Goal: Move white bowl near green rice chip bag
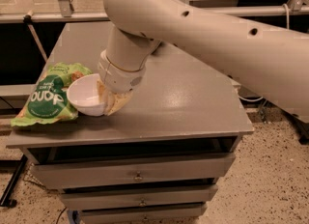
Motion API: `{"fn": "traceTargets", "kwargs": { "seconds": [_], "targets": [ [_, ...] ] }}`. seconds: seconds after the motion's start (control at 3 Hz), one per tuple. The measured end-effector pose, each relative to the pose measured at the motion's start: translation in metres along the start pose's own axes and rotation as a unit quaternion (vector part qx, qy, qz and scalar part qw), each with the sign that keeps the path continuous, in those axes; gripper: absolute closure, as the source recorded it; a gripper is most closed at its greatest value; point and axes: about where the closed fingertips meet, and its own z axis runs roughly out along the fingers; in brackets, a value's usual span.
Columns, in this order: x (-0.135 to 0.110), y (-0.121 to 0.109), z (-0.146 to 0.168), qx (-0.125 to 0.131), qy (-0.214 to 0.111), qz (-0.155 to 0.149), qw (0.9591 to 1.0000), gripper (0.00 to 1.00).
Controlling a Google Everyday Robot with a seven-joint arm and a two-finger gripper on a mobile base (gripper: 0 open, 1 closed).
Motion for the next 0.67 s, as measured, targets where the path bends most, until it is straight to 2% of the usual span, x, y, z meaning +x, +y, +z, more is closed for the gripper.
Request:
{"fn": "traceTargets", "kwargs": {
  "seconds": [0.33,0.67],
  "targets": [
    [-0.0014,0.0001,0.0002,0.0,0.0,-0.001,1.0,0.51],
    [-0.0023,0.0002,0.0004,-0.001,0.0,-0.002,1.0,0.28]
  ]
}}
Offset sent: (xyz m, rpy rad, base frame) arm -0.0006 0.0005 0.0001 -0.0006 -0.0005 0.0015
